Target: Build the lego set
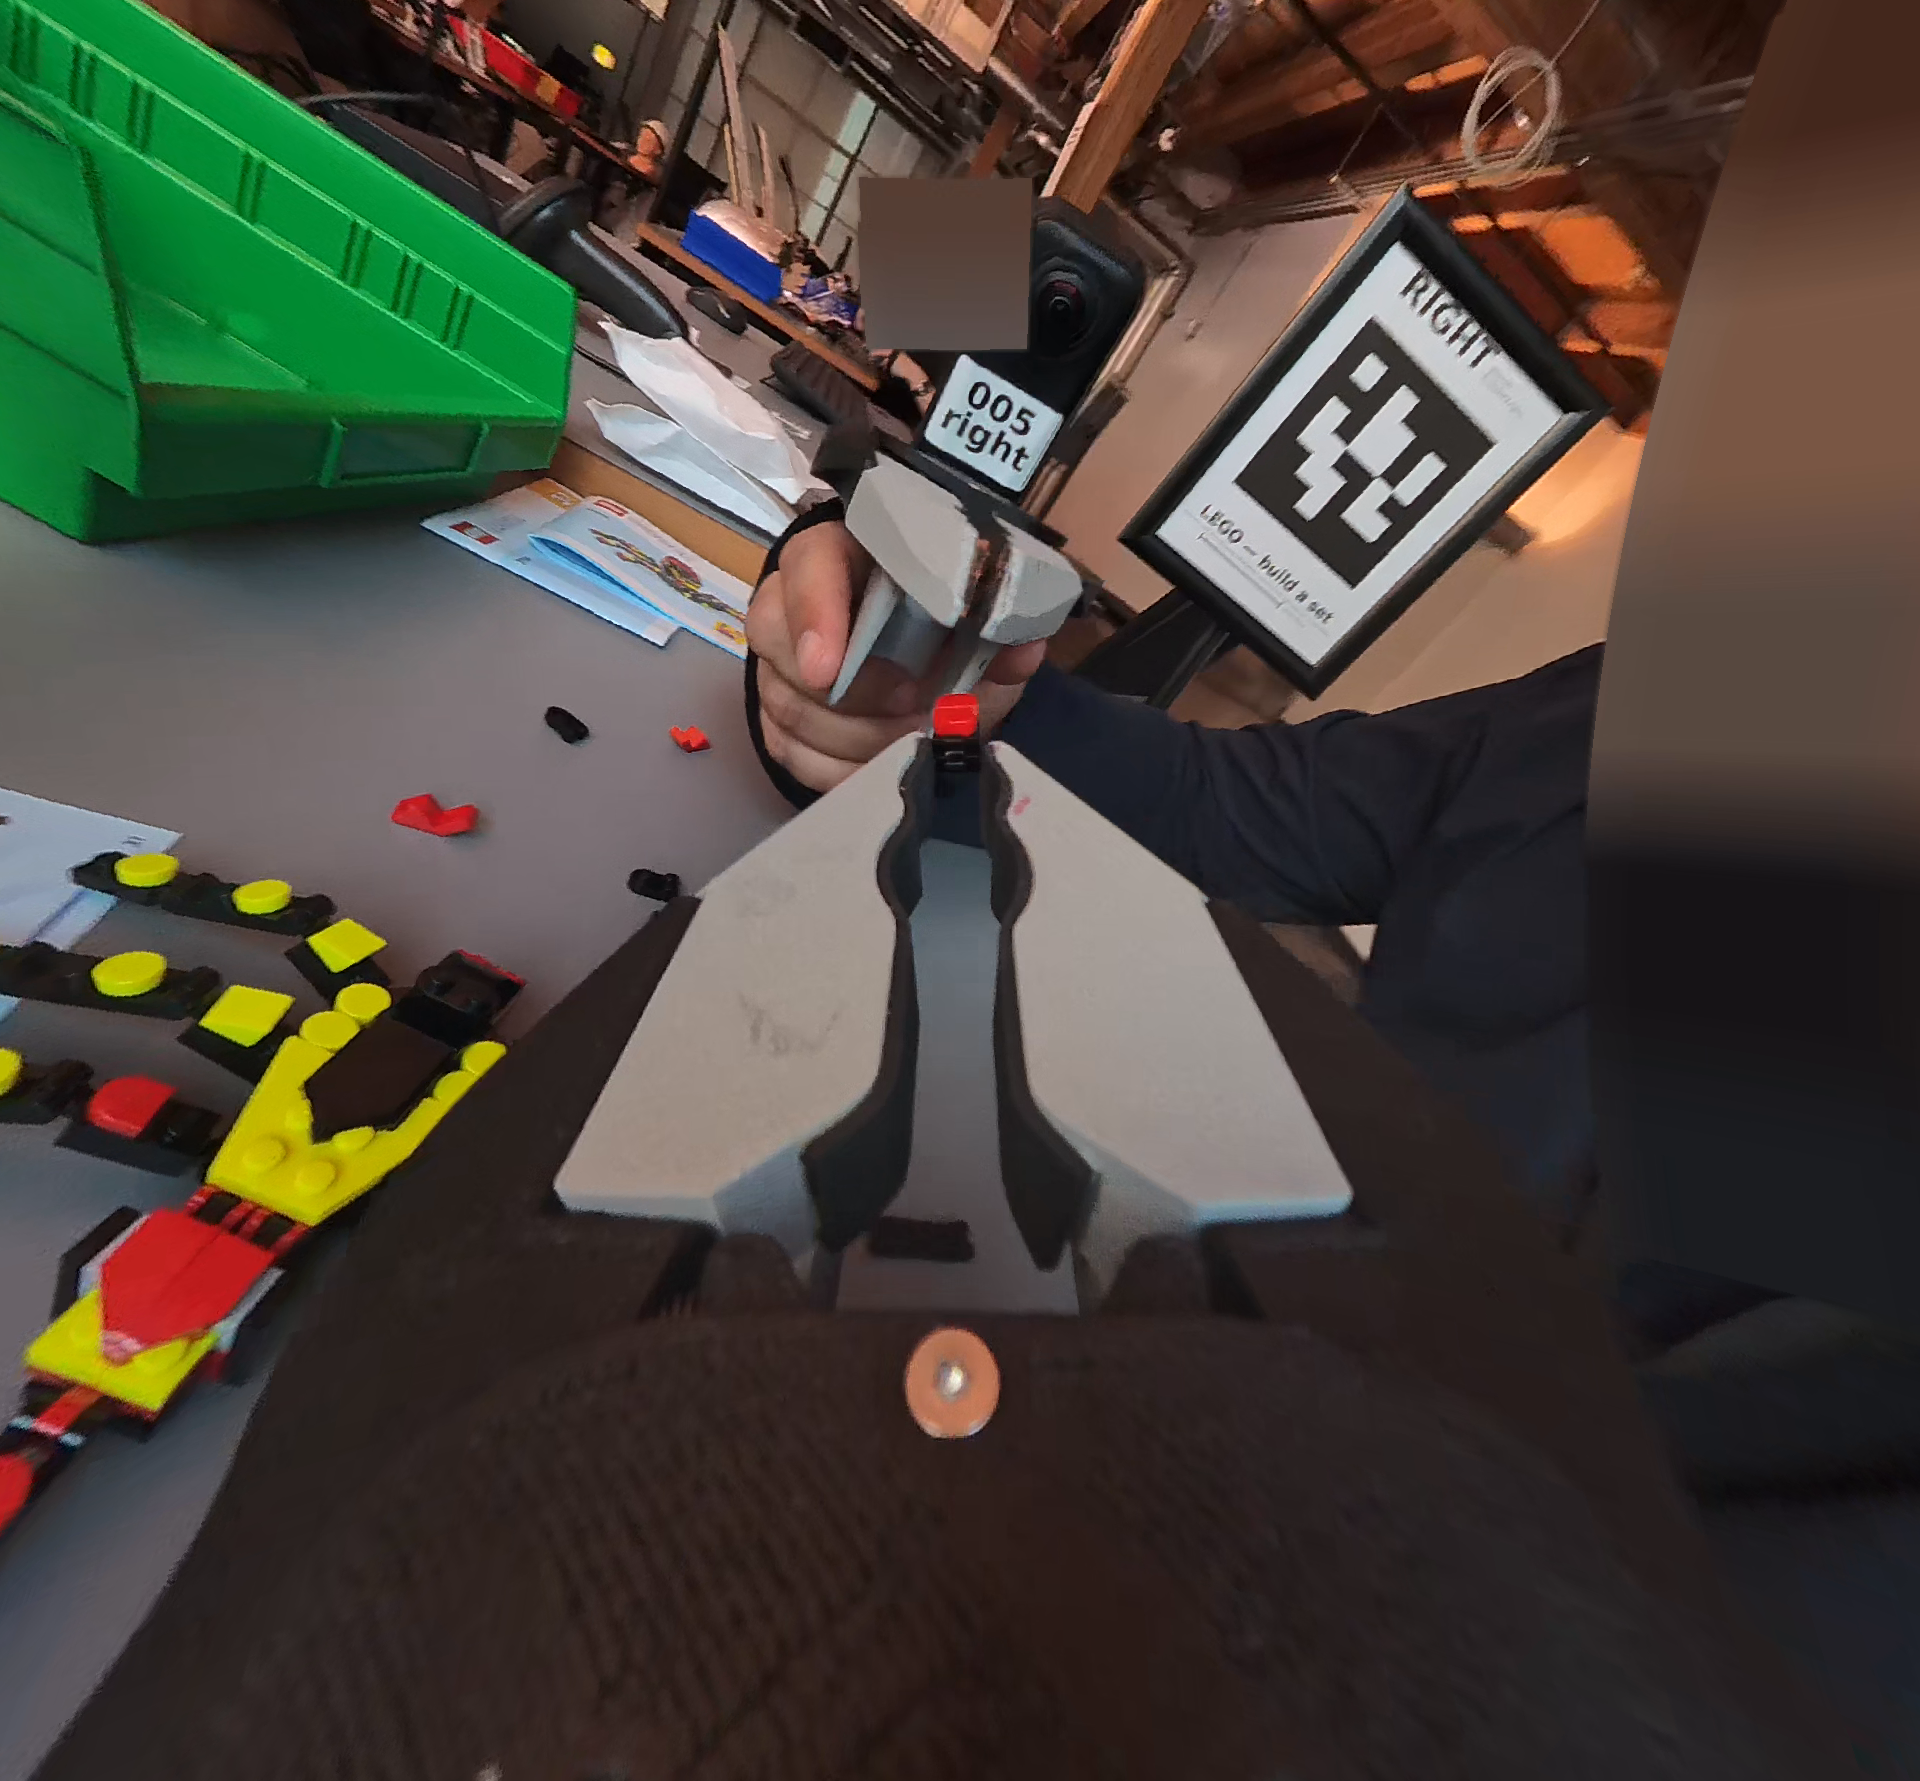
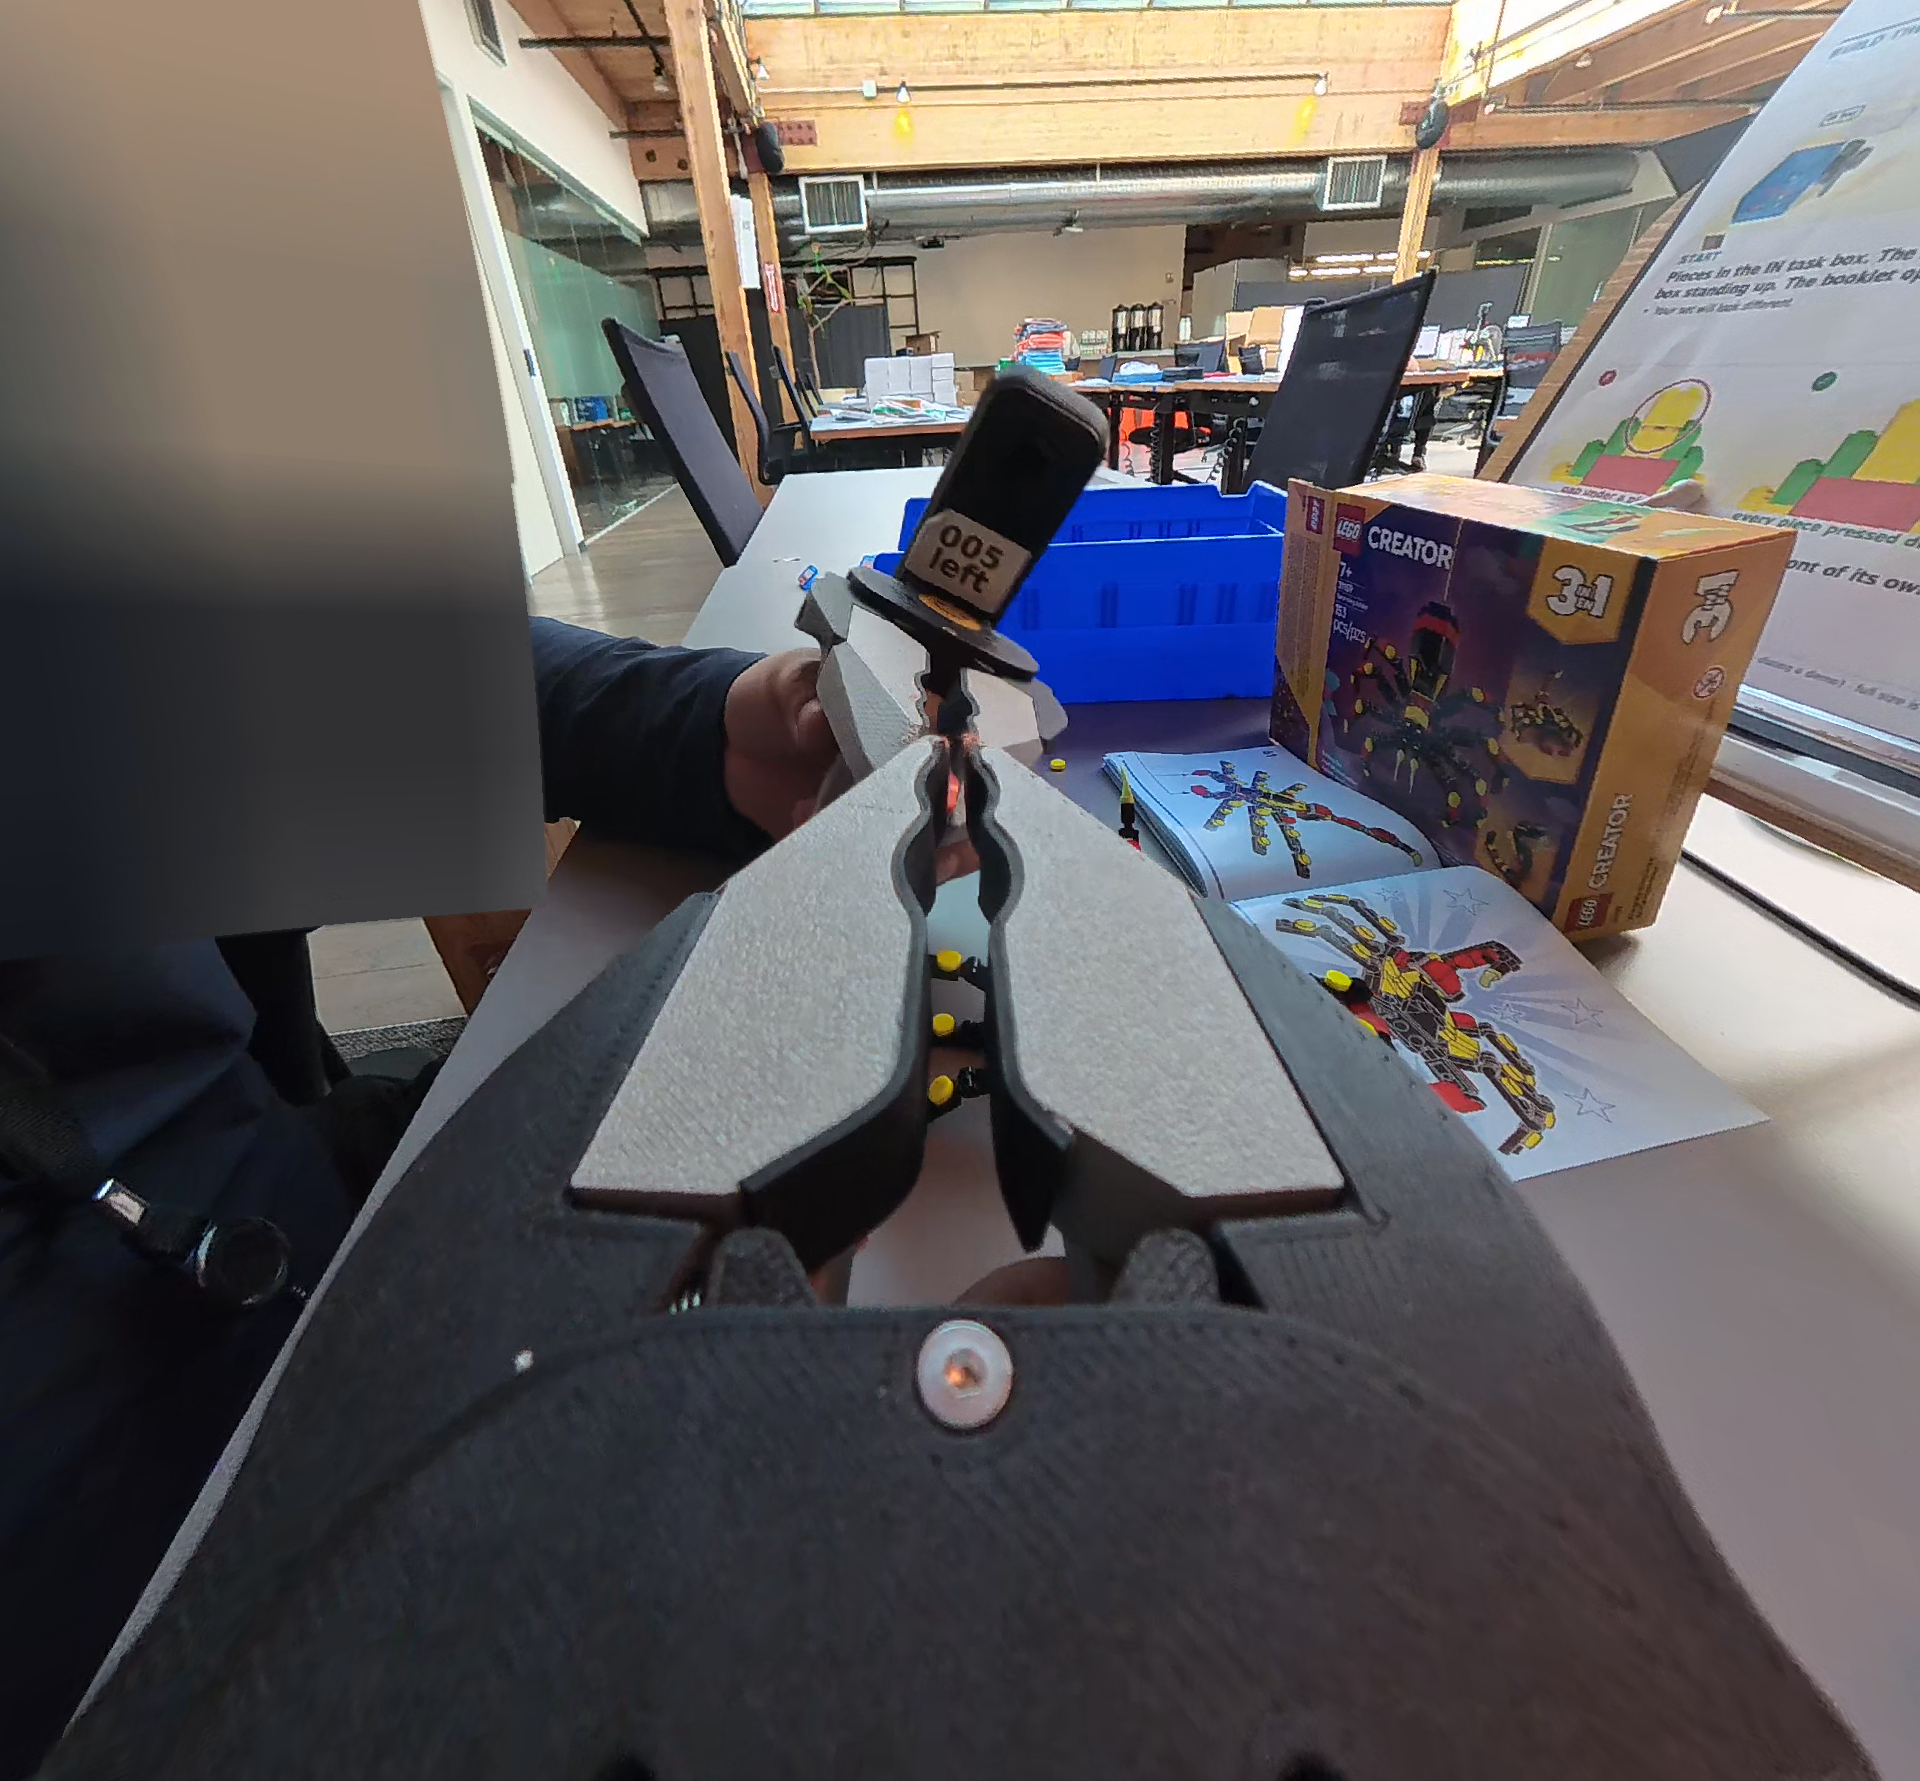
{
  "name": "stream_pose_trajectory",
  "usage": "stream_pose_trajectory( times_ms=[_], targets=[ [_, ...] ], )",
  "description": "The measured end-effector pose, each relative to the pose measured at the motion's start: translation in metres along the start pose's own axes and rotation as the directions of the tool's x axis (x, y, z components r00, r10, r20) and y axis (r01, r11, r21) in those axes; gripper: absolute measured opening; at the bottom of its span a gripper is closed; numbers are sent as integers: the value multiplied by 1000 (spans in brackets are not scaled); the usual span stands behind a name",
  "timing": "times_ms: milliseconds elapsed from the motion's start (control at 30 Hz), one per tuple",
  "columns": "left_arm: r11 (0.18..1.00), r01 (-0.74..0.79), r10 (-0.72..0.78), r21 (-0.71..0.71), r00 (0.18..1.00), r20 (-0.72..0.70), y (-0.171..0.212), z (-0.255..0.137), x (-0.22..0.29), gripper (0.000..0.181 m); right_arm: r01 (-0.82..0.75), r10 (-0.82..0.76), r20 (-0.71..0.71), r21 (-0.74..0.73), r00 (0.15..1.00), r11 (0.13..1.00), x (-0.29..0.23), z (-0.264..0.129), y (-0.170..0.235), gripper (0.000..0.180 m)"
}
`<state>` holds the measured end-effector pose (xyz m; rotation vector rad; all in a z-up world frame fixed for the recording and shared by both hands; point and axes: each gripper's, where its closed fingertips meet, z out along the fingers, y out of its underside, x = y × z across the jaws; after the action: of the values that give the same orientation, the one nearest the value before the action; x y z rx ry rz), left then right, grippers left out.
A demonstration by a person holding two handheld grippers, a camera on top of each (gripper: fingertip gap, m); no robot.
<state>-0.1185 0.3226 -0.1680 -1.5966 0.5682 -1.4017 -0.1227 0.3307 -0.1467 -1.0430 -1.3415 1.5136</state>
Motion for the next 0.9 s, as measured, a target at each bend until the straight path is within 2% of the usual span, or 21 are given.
stream_pose_trajectory(
  times_ms=[200,333,500,600,700,800,900],
  targets=[
    [996,-94,93,3,991,101,-6,-7,-13,4,-5,4,-29,-11,1000,1000,7,-2,2,1],
    [989,-149,150,-20,973,175,-7,-14,-28,5,-64,63,-67,-15,996,998,23,-6,6,14],
    [978,-204,208,-43,943,260,-13,-29,-46,5,-59,52,-132,-44,990,997,36,-3,10,27],
    [973,-227,226,-31,928,297,-20,-38,-52,5,-165,157,-139,-51,978,985,43,6,9,38],
    [972,-236,225,-2,925,307,-28,-42,-50,5,-203,190,-135,-88,972,975,49,20,0,31],
    [965,-261,251,-10,914,319,-30,-45,-50,5,-233,214,-110,-197,971,953,52,35,9,42],
    [965,-263,256,-20,916,308,-29,-45,-49,5,-217,203,-84,-234,976,948,54,42,21,29]
  ],
)
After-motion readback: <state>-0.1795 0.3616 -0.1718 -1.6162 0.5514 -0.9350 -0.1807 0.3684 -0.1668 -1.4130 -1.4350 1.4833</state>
